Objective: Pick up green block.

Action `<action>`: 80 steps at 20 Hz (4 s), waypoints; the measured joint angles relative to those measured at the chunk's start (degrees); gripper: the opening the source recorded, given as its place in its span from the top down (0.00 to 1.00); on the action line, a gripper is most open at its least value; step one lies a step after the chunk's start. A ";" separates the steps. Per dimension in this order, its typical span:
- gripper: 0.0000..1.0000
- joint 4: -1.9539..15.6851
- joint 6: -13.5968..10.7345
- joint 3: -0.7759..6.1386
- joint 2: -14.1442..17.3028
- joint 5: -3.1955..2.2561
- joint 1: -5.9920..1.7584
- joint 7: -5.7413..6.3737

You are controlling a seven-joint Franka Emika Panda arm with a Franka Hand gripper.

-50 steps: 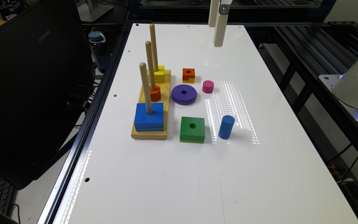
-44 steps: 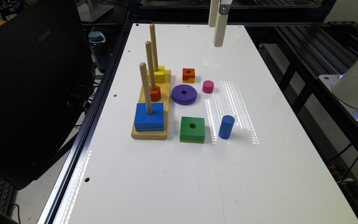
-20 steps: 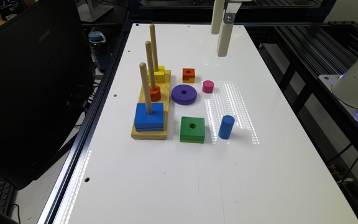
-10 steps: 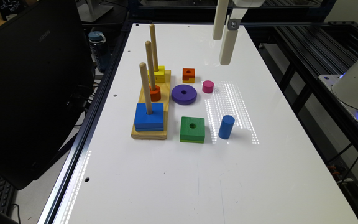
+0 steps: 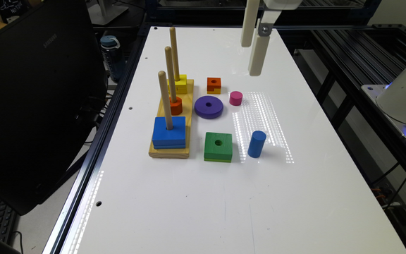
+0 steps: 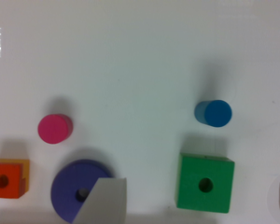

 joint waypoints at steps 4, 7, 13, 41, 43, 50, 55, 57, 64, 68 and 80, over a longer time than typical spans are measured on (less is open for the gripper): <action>0.00 0.66 0.00 0.72 0.68 0.00 -0.01 0.68; 0.00 0.99 0.00 1.03 1.06 0.00 -0.03 1.00; 0.00 0.74 1.90 1.05 3.49 -0.42 -0.06 1.16; 0.00 -2.71 15.90 0.73 16.27 -8.43 -0.26 6.41; 0.00 -2.67 18.10 0.35 18.83 -10.90 -0.23 8.13; 0.00 -2.02 19.32 0.33 20.84 -15.24 -0.18 11.83; 0.00 -1.59 19.31 0.21 20.94 -15.94 -0.24 12.54; 0.00 -1.14 19.26 0.31 21.06 -16.21 -0.13 12.40; 0.00 0.36 19.21 0.19 22.55 -17.41 -0.04 13.73; 0.00 0.72 19.19 0.26 23.00 -18.09 0.00 14.52; 0.00 5.12 19.34 0.22 28.71 -22.35 0.67 17.55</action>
